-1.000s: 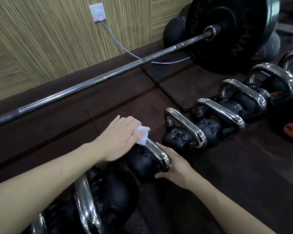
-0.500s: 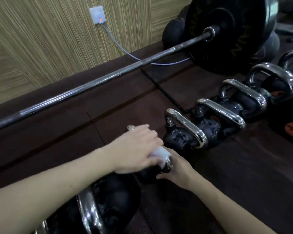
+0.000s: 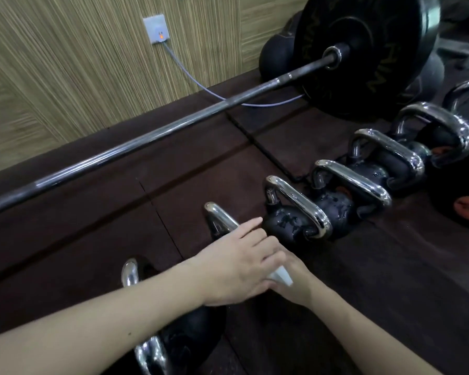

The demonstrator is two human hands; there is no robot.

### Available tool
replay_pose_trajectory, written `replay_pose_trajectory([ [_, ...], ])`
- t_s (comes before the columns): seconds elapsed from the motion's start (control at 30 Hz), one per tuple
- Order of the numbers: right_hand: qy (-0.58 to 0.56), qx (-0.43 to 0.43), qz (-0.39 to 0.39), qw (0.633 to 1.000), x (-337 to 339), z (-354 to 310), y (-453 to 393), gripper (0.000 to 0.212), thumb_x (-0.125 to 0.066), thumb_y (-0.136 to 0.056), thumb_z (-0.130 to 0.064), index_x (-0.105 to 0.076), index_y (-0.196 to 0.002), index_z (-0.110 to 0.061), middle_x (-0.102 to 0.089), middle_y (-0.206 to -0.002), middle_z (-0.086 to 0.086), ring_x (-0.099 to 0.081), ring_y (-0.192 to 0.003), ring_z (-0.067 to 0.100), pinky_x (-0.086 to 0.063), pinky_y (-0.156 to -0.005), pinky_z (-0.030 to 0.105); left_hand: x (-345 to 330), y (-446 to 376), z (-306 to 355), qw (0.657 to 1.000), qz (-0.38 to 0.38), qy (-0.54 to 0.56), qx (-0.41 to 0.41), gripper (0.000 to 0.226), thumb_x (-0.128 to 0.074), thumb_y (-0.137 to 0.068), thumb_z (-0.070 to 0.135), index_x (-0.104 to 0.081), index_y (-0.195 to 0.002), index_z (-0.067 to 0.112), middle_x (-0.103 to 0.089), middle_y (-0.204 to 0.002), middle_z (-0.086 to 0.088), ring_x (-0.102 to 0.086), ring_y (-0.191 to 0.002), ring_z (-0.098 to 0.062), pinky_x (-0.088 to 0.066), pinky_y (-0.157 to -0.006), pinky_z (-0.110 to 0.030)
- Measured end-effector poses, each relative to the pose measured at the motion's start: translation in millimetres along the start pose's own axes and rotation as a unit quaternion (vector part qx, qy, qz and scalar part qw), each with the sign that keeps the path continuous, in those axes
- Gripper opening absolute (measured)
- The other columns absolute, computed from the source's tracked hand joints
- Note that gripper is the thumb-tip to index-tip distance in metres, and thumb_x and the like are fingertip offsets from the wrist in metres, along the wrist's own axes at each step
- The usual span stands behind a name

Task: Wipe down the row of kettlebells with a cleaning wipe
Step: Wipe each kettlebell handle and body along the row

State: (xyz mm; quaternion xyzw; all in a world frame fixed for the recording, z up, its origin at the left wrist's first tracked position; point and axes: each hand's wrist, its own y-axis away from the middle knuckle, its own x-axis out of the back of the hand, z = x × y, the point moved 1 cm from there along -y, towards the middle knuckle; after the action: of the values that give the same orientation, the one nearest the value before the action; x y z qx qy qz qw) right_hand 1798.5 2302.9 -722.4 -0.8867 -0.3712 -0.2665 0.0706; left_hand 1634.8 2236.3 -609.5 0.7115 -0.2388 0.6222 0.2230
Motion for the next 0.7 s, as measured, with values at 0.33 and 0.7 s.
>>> replay_pose_trajectory([
  [0.33,-0.008,-0.062,-0.015,0.998,-2,6,-6,0.116,-0.098,-0.063,-0.031,-0.033,-0.157,-0.052,-0.046,-0.149,-0.031,-0.048,-0.136,-0.008,-0.041,-0.118,0.024,-4,33,-82,0.952,-0.005,0.182,0.247,0.044,-0.023,-0.104,0.067,-0.054,-0.115,0.037,-0.052,-0.118,0.014,-0.055,-0.112,-0.016,-0.041,-0.109,-0.045],
  [0.7,-0.004,-0.054,-0.007,0.999,-1,2,-4,0.105,-0.097,-0.066,-0.028,-0.040,-0.151,-0.051,-0.049,-0.145,-0.028,-0.050,-0.134,-0.004,-0.043,-0.117,0.029,6,18,-32,0.982,0.030,0.093,0.165,0.041,-0.038,-0.102,0.058,-0.064,-0.116,0.029,-0.060,-0.112,0.004,-0.054,-0.116,-0.023,-0.032,-0.122,-0.050],
])
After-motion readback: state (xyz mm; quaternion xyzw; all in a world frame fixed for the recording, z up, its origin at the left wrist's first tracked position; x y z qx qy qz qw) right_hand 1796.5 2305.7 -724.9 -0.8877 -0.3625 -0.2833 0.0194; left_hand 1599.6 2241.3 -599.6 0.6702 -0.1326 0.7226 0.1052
